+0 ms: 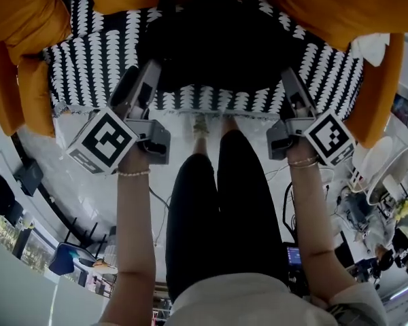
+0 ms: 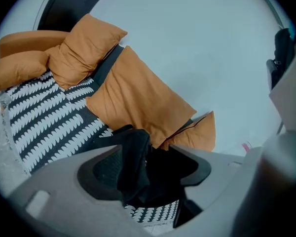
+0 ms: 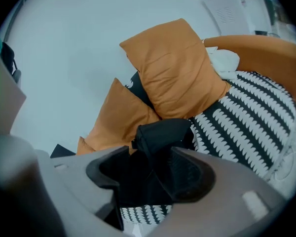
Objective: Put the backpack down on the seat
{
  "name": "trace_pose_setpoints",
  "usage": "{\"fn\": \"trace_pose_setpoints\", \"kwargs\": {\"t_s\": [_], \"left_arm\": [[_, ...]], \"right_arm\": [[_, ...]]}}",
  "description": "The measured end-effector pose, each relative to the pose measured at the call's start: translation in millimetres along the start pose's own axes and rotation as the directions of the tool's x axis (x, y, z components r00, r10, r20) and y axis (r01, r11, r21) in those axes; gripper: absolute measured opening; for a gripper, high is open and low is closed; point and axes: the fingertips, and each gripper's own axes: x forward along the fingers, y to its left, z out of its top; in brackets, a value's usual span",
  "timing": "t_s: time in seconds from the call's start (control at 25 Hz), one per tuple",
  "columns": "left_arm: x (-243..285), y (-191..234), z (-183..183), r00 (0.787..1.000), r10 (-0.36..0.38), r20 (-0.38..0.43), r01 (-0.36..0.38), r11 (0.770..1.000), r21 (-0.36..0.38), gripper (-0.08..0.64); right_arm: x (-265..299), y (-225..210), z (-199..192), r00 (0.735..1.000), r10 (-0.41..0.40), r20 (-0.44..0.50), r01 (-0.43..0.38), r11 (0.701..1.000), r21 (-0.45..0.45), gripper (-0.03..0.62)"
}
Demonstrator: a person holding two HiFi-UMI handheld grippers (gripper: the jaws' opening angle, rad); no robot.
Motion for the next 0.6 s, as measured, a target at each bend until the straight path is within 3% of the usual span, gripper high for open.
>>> {"fn": "trace_pose_setpoints", "kwargs": {"t_s": [0.12,0.36,0.6], "left_arm": [[-14.3,-9.1,2.4,0.999,-0.037,-0.008,0.037,0.999,-0.004,0.278],[-40.4,-24.2,6.2,0.999,-0.031,-0.015,0.033,0.994,0.108,0.278],[-72.5,-59.7,7.4,0.997,-0.081,-0.013,0.082,0.989,0.126,0.278]], "right_arm": [[-13.4,14.0,-2.7,0.999,0.010,0.036,-0.010,1.000,0.011,0.256],[-40.8,41.0,-16.0,0.998,0.056,-0.003,-0.055,0.998,0.030,0.256],[-65.2,86.9,-15.2,0.980,0.199,-0.015,-0.198,0.979,0.043,0.256]]}}
